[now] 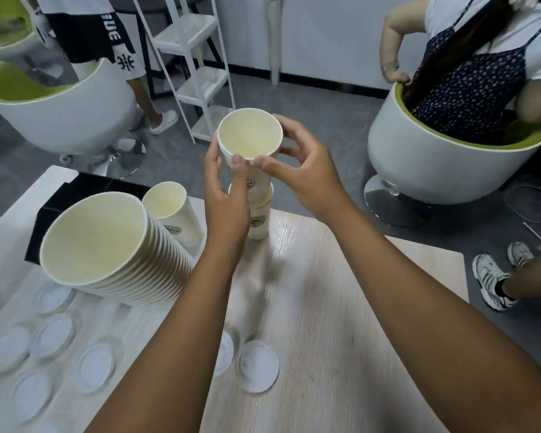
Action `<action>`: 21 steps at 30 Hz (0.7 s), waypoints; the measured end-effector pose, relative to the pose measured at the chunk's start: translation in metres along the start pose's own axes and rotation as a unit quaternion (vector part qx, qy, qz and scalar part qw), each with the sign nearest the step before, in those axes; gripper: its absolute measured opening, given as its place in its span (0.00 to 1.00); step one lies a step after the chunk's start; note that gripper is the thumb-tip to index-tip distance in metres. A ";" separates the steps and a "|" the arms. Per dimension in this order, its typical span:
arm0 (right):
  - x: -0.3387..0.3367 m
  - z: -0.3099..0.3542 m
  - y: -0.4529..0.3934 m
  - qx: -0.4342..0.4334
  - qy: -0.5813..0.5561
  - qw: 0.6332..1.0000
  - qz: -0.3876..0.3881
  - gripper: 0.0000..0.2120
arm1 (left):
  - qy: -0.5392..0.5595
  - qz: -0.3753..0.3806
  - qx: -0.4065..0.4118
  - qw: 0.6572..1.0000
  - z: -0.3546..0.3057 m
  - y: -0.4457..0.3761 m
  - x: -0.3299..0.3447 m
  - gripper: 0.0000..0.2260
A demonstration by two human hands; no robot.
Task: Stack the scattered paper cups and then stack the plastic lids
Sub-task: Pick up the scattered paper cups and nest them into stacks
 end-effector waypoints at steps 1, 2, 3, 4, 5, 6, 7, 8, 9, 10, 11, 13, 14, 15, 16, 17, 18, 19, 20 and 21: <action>0.001 -0.007 -0.001 0.008 0.003 1.000 0.000 0.33 | 0.000 0.000 -0.013 1.000 0.006 0.001 -0.001 0.21; 0.002 -0.015 -0.002 0.014 0.006 1.000 0.000 0.35 | 0.002 0.000 -0.019 1.000 0.011 0.002 -0.001 0.21; 0.003 -0.022 -0.002 0.022 0.009 1.000 0.000 0.36 | 0.004 0.000 -0.023 1.000 0.016 0.003 -0.001 0.21; 0.004 -0.029 -0.002 0.031 0.011 0.999 0.002 0.36 | 0.005 -0.002 -0.027 1.000 0.021 0.004 -0.002 0.21; 0.005 -0.037 -0.001 0.041 0.012 0.999 0.005 0.36 | 0.006 -0.003 -0.032 0.999 0.026 0.005 -0.002 0.21; 0.006 -0.044 0.000 0.050 0.012 0.999 0.008 0.36 | 0.008 -0.003 -0.039 0.999 0.031 0.006 -0.002 0.20; 0.007 -0.052 0.001 0.058 0.012 0.998 0.012 0.35 | 0.008 -0.004 -0.049 0.999 0.036 0.007 -0.003 0.19; 0.008 -0.060 0.002 0.064 0.011 0.998 0.015 0.34 | 0.004 -0.005 -0.064 0.998 0.043 0.007 -0.003 0.19; 0.009 -0.067 0.003 0.073 0.009 0.997 0.017 0.33 | -0.003 -0.004 -0.082 0.997 0.049 0.008 -0.004 0.18; 0.010 -0.074 0.004 0.082 0.006 0.996 0.018 0.33 | -0.009 0.000 -0.105 0.994 0.055 0.009 -0.005 0.18; 0.011 -0.081 0.004 0.091 0.003 0.996 0.020 0.33 | -0.011 0.006 -0.129 0.992 0.060 0.010 -0.006 0.17; 0.013 -0.091 0.005 0.103 0.001 0.994 0.026 0.34 | -0.010 0.009 -0.161 0.987 0.067 0.012 -0.008 0.16; 0.013 -0.096 0.006 0.108 -0.002 0.994 0.031 0.35 | -0.008 0.003 -0.169 0.986 0.068 0.013 -0.009 0.15; 0.014 -0.100 0.006 0.114 -0.003 0.993 0.038 0.36 | -0.006 -0.004 -0.175 0.985 0.069 0.013 -0.009 0.15; 0.015 -0.103 0.006 0.117 0.000 0.992 0.044 0.37 | -0.003 -0.010 -0.180 0.984 0.070 0.013 -0.008 0.16; 0.016 -0.106 0.006 0.117 0.007 0.992 0.048 0.38 | 0.001 -0.015 -0.183 0.983 0.071 0.013 -0.008 0.16; 0.017 -0.108 0.005 0.116 0.016 0.992 0.050 0.38 | 0.003 -0.019 -0.185 0.983 0.072 0.012 -0.007 0.17; 0.018 -0.109 0.005 0.114 0.022 0.992 0.050 0.37 | 0.004 -0.021 -0.187 0.982 0.073 0.012 -0.006 0.18; 0.019 -0.109 0.005 0.112 0.026 0.992 0.048 0.37 | 0.006 -0.023 -0.189 0.982 0.074 0.012 -0.005 0.18; 0.020 -0.108 0.005 0.110 0.031 0.992 0.044 0.36 | 0.008 -0.028 -0.190 0.981 0.073 0.013 -0.005 0.18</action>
Point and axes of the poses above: each hand's wrist, its own y-axis away from the middle knuckle, its own x-axis out of the palm, z = x × y, the point moved 1 cm from there along -y, towards the middle knuckle, and after that the axes turned 6 degrees about x, right-handed, at the moved point
